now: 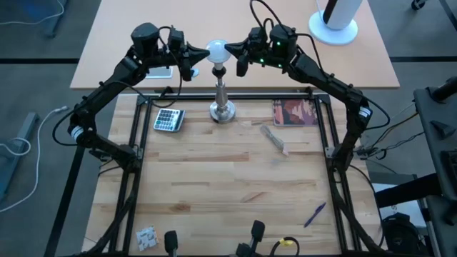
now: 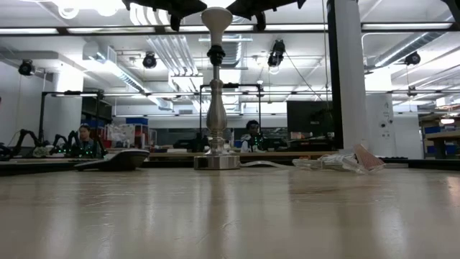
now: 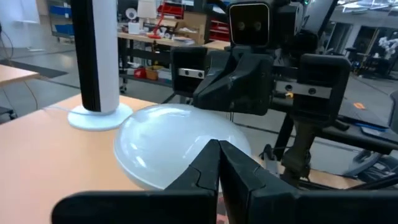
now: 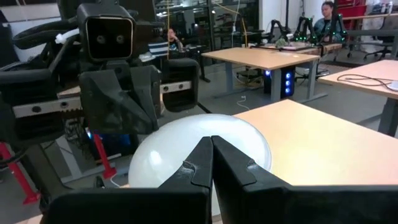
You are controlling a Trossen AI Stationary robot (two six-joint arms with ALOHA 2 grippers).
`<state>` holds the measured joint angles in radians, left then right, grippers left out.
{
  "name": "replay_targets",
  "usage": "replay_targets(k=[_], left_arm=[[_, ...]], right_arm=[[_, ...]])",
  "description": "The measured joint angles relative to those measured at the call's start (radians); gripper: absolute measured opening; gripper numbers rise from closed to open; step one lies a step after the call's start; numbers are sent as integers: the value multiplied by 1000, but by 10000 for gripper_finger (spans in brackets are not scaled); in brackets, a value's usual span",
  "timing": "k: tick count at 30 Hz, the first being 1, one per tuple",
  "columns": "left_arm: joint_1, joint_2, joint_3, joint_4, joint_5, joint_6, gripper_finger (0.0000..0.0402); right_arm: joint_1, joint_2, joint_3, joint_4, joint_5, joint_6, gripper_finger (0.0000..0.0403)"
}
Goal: Screw lightbulb
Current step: Remove the lightbulb from the table lamp
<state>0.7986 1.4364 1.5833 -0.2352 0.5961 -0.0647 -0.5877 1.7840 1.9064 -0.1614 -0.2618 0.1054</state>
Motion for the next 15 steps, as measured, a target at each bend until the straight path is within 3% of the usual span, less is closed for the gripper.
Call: replay_targets(k=[15], left_arm=[[-13, -8, 22, 16, 5, -52, 0]], right_arm=[[-2, -43, 21, -51, 33, 2, 0]])
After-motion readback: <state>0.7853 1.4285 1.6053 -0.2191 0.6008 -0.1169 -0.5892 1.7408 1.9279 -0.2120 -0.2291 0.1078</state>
